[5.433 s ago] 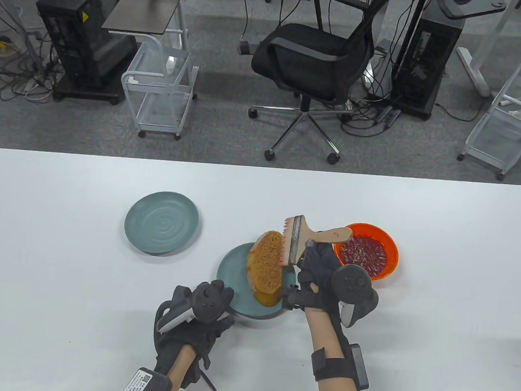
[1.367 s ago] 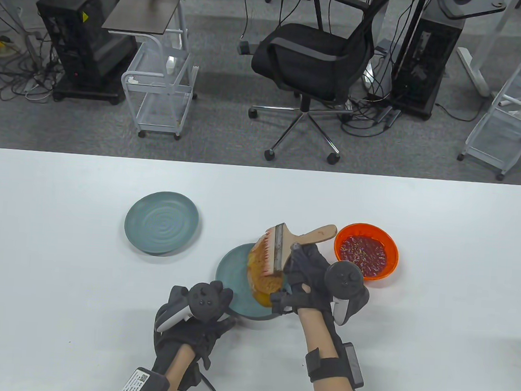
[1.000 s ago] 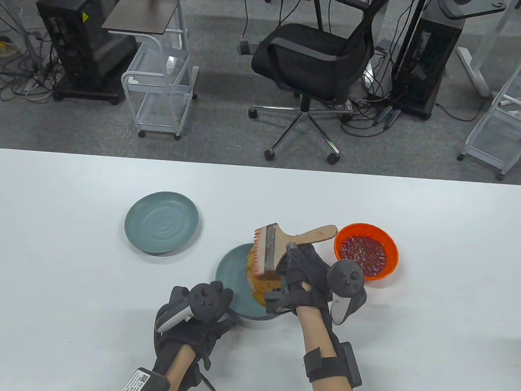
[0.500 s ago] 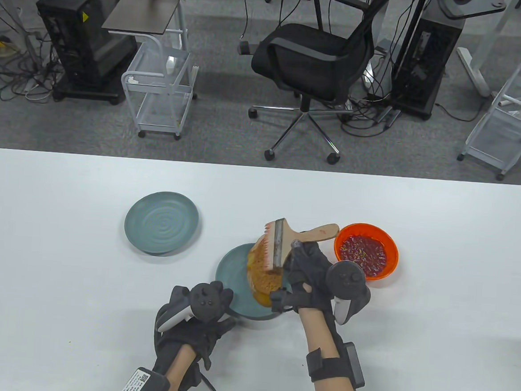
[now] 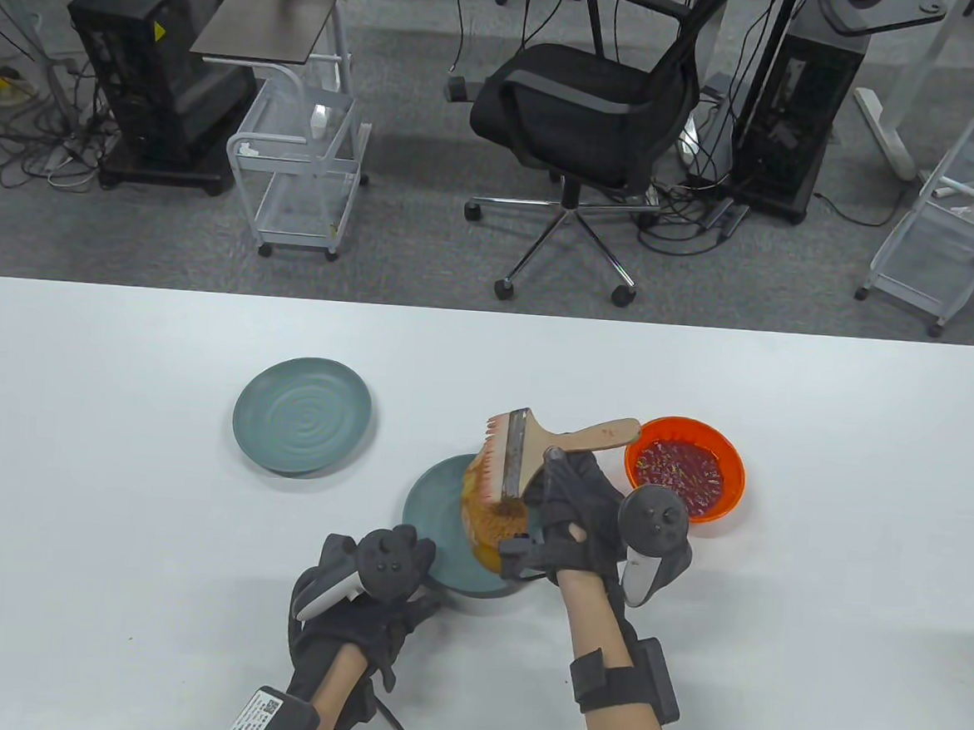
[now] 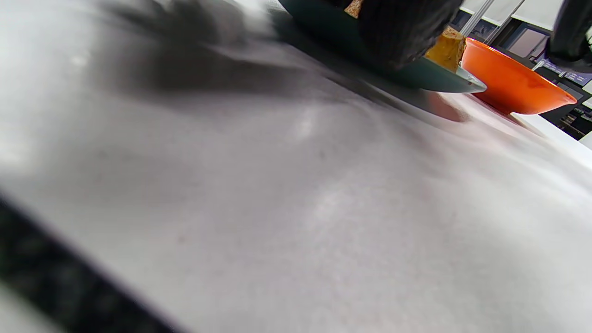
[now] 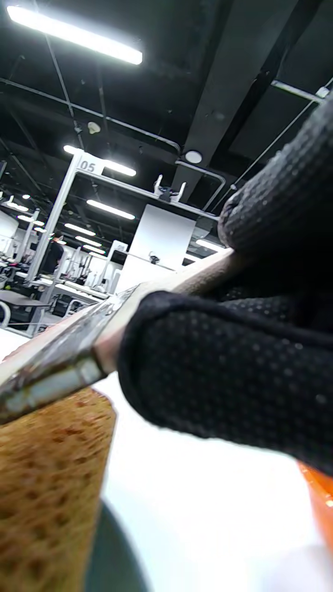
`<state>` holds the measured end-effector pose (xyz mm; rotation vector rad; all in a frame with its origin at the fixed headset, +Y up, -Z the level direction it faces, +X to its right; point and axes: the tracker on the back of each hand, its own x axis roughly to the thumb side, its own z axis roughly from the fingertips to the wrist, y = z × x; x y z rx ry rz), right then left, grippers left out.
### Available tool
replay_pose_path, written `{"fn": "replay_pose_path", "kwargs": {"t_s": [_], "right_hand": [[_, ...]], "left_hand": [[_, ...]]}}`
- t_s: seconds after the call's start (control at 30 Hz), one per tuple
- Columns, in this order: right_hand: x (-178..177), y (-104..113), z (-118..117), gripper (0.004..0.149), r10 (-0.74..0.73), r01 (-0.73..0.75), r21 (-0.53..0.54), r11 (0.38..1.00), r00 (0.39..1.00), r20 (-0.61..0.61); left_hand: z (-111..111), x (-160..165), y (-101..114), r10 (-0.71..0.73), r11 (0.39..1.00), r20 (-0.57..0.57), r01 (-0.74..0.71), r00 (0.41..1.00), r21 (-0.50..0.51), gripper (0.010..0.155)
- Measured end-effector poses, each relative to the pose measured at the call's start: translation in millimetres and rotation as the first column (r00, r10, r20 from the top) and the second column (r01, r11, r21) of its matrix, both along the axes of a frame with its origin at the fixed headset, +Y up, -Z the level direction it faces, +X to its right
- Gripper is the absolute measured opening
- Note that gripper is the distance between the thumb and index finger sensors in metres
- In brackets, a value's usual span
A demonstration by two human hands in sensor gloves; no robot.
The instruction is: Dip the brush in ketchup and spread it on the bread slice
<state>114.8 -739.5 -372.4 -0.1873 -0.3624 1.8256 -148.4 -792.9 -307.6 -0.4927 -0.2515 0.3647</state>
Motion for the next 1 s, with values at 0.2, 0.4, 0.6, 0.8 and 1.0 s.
{"fn": "replay_pose_path", "kwargs": {"t_s": [0.2,0.4,0.6,0.8,1.0], "right_hand": [[17,0,1,0.048,0.154,-0.161,0.062,0.985,0.982,0.113],[29,6,1,0.048,0.088,-0.098,0.077,0.992,0.989,0.115],[4,-8,-2,0.048,0.079,-0.079,0.003,0.997,0.997,0.016],[24,4,0,0.048,0.208,-0.223,0.087,0.971,0.967,0.149],[10,-6,-1,0.048,0.059,-0.061,0.033,0.998,0.997,0.048]], "left_hand": [[1,-2,-1,0.0,1.0,0.008,0.0,1.0,0.004,0.067],[0,-1,0,-0.001,1.0,0.002,0.001,1.0,-0.002,0.067],[1,0,-1,-0.006,1.0,0.002,0.006,1.0,0.001,0.067],[1,-3,-1,0.007,1.0,0.002,-0.007,1.0,-0.004,0.067],[1,0,-1,-0.011,1.0,0.003,0.011,1.0,-0.001,0.068]]}}
